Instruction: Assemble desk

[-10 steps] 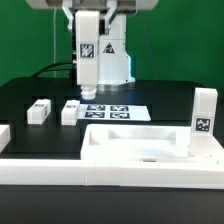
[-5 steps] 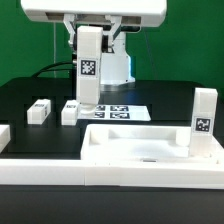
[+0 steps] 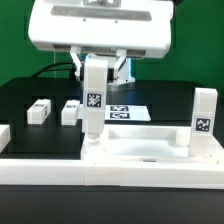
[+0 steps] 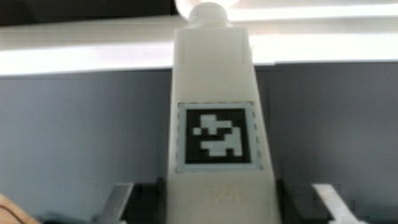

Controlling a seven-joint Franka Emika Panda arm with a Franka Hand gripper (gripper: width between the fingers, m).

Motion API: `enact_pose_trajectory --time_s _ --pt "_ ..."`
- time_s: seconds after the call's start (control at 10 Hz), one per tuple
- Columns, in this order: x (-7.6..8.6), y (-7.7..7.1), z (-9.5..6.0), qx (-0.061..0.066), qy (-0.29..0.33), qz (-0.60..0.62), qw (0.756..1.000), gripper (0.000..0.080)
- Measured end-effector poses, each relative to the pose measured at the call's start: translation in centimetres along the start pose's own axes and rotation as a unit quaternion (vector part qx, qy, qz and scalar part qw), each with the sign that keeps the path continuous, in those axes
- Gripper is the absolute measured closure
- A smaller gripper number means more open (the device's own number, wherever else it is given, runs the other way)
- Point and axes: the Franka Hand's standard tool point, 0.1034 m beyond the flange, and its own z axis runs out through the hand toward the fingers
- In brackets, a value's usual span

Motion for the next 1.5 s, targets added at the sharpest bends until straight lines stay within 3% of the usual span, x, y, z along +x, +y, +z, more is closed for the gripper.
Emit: enact_pose_trajectory --time_s 0.8,1.1,1.5 --pt "-2.4 -0.6 1.2 -0.002 -0.019 -0.008 1.000 0.0511" --pt "-2.1 -0.8 1.5 -0.010 0.011 -0.014 1.000 0.0511" --pt "-2.1 -0.8 1.5 -0.010 0.011 -0.014 1.000 0.0511"
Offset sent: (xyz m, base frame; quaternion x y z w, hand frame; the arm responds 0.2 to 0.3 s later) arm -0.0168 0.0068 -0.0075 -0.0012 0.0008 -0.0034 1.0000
